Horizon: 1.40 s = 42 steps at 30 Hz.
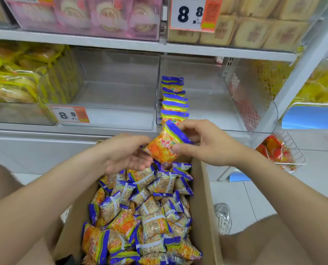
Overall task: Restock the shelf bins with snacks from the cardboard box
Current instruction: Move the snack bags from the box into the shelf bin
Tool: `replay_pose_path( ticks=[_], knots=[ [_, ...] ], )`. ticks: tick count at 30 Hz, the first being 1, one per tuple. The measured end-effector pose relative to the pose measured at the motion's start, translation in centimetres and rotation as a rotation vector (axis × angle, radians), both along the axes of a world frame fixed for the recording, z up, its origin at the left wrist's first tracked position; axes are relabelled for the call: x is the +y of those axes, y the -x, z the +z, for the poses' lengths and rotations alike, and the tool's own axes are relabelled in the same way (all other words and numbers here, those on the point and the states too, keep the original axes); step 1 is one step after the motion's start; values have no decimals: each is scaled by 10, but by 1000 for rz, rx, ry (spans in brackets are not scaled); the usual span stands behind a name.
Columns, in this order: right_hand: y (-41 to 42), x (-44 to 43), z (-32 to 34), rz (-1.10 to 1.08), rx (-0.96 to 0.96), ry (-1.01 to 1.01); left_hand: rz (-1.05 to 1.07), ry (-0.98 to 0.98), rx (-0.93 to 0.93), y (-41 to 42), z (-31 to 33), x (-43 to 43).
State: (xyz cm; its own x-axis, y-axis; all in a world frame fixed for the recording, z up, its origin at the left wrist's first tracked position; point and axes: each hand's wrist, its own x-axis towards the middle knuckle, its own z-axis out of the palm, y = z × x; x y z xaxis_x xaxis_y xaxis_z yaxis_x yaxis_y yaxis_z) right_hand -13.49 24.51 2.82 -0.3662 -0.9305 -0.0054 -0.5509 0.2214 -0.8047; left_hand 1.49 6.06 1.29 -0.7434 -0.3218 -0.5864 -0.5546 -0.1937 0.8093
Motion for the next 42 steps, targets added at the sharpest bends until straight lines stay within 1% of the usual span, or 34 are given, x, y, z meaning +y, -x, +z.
replay_pose_path(
  ticks=[2,4,6,7,9,12,14,15,17,20,22,24,27,30,37,40,42],
  knots=[
    [5,2,10,-115,-152,61,11,190,79,1,7,-1],
    [6,4,15,-196,-275,101,39,362,219,1,13,2],
    [6,3,16,-222,-330,139,14,473,328,0,19,6],
    [8,2,16,-225,-322,154,-7,521,363,1,20,7],
    [16,-2,15,-270,-200,220,14,588,421,4,17,6],
    [36,-4,15,-458,171,379,139,709,451,11,9,-1],
    [47,-4,16,-523,367,366,174,769,442,15,6,-6],
    [51,-6,15,-505,412,314,172,786,434,17,6,-8],
    [57,-12,11,-401,458,158,149,802,403,20,4,-11],
    [56,-27,4,-266,462,-74,78,822,356,24,-2,-11],
    [55,-36,5,-266,442,-123,43,829,350,26,-5,-9],
    [55,-42,6,-252,493,-146,33,836,361,27,-7,-8],
    [53,-51,6,-132,593,-250,18,880,401,27,-8,-9],
    [52,-58,3,-68,594,-315,-13,899,431,27,-8,-8],
    [53,-72,2,-299,486,-252,-2,902,419,28,-7,-6],
    [50,-83,-6,-506,555,-260,-1,910,416,28,-7,-5],
    [50,-88,-10,-589,587,-287,-4,911,410,28,-7,-5]
  ],
)
